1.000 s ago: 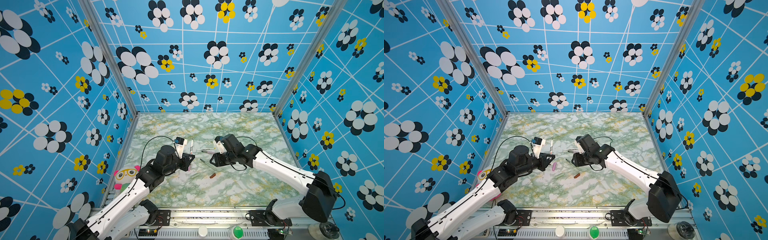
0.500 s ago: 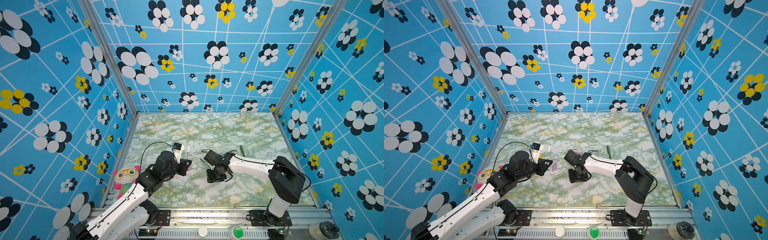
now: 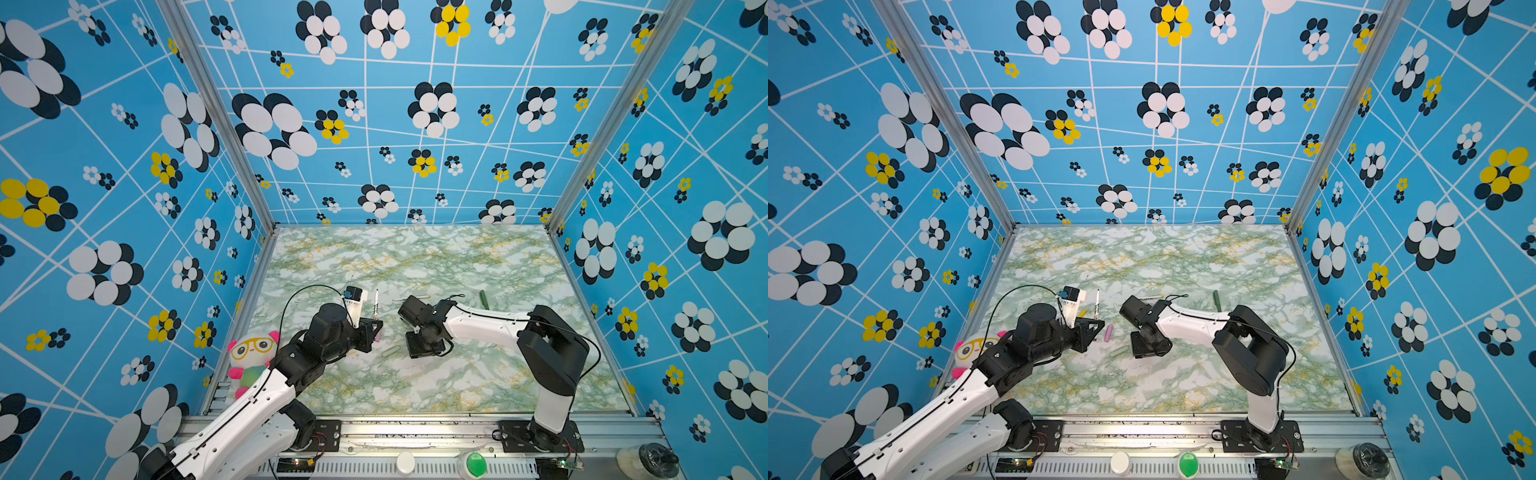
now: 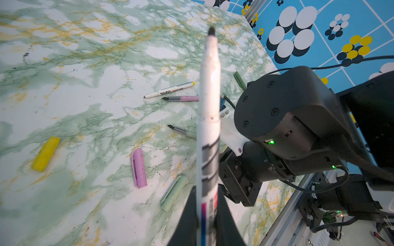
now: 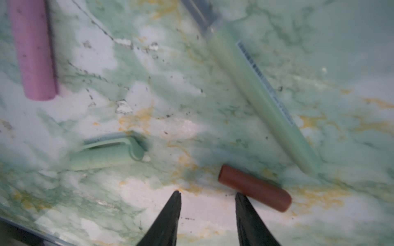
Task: Insert pens into pen caps
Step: Rotate the pen cap at the center of the table.
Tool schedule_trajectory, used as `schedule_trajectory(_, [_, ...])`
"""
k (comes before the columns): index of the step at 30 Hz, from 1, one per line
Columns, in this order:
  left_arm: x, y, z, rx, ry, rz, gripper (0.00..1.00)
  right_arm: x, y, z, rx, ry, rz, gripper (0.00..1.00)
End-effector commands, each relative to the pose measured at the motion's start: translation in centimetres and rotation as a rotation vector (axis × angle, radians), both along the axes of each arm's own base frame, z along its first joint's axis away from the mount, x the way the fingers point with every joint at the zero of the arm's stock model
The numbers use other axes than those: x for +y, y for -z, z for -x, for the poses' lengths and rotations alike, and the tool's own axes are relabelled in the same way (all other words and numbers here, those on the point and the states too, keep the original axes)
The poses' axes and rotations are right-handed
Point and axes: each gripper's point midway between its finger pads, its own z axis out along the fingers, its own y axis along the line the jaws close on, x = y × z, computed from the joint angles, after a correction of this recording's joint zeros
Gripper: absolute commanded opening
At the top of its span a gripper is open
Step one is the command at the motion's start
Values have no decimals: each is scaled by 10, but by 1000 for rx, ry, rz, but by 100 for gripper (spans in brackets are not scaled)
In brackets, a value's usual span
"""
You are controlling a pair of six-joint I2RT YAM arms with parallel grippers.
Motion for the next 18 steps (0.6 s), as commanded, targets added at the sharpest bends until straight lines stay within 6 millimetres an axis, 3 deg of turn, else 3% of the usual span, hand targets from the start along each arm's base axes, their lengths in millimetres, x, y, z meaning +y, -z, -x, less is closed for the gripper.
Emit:
schedule_trajectory(1, [0, -2, -4, -14, -2, 3, 0, -18, 9, -9, -33, -39, 127, 45])
schedule_trajectory(13, [-3, -4, -8, -14, 4, 1, 0, -29, 6, 0, -24, -45, 118, 53])
schedule_trajectory(18, [-5, -3, -9, -9, 7, 4, 0, -36, 4, -5, -28, -26, 111, 54])
